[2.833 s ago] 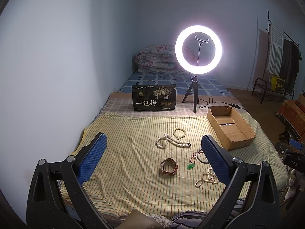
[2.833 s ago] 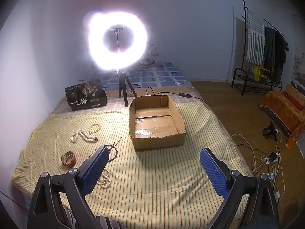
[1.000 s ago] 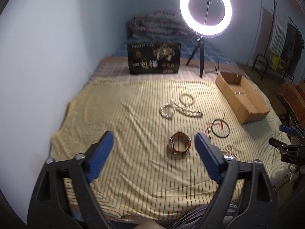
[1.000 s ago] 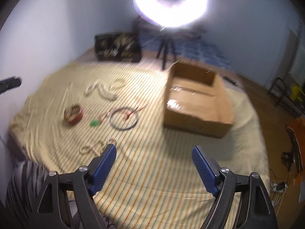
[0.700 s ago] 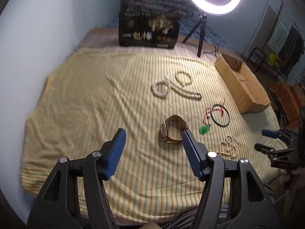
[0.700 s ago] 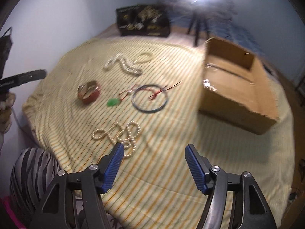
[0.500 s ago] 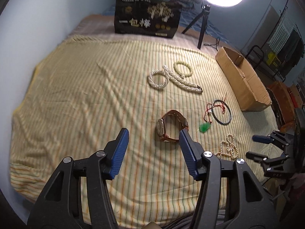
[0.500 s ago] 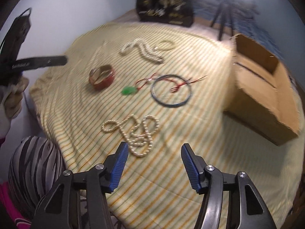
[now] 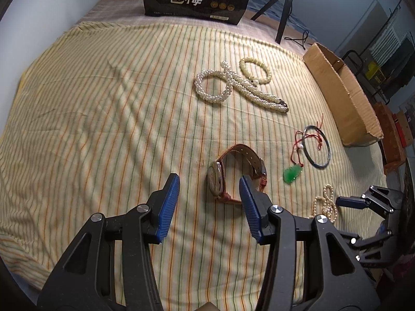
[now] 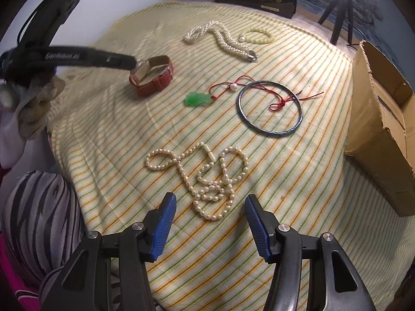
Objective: Organize jewelry
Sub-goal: 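Grasp the brown leather watch with the left tool while the right tool grasps the pearl strand, then carry the watch with the left tool while the right tool carries the pearls over the box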
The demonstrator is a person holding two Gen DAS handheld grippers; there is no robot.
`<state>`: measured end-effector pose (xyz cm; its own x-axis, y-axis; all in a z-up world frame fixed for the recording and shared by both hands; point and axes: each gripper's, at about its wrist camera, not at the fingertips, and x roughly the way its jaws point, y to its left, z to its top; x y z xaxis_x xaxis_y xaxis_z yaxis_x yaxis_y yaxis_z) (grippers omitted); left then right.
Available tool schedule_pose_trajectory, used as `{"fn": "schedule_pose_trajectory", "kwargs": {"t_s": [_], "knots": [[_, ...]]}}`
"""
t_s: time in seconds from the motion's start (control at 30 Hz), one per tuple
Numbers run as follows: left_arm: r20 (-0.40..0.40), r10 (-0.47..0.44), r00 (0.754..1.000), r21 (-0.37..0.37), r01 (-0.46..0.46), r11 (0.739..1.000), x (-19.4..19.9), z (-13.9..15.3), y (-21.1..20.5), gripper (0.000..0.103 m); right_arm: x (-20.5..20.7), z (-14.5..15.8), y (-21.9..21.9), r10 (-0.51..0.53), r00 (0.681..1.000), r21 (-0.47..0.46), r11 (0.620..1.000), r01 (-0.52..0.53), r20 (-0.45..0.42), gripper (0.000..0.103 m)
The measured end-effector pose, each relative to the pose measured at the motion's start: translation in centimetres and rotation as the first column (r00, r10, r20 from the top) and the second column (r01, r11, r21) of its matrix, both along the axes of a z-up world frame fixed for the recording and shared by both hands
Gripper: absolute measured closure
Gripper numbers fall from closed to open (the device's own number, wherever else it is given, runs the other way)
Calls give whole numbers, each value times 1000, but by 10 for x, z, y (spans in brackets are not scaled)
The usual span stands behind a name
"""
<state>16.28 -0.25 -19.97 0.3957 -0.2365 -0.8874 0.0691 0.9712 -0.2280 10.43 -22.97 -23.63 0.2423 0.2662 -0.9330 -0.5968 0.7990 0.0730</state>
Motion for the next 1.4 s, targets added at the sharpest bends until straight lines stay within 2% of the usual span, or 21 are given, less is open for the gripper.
{"fn": "schedule_pose_trajectory", "kwargs": {"t_s": [0.2,0.3,0.5,0.6,0.73,0.83,1.1,1.4], "knots": [[-15,-13,1000,18,13,1000,12,-13,-6,58,6,-7,12,18,1000,-34,999,-18,11,44],[-33,-19,999,27,20,999,21,-21,-8,62,6,-9,16,29,999,-58,998,-27,24,46],[-34,-3,999,26,4,1000,25,-25,-6,68,7,-8,15,23,999,-71,997,-19,44,65],[-31,-5,1000,22,6,1000,24,-25,-6,75,9,-7,13,20,999,-75,997,-16,49,76],[-33,-5,999,4,5,1000,22,-24,-6,94,10,-6,12,15,998,-70,998,-11,55,90],[-28,-1,1000,3,1,1000,21,-24,-8,94,7,-3,11,3,998,-57,998,1,61,97],[-10,8,1000,-18,-8,1000,13,-16,-3,94,-2,12,5,-34,996,20,999,32,88,98],[38,3,999,-38,-2,999,-1,6,-2,94,-15,54,-5,-95,981,109,991,77,170,98]]}}
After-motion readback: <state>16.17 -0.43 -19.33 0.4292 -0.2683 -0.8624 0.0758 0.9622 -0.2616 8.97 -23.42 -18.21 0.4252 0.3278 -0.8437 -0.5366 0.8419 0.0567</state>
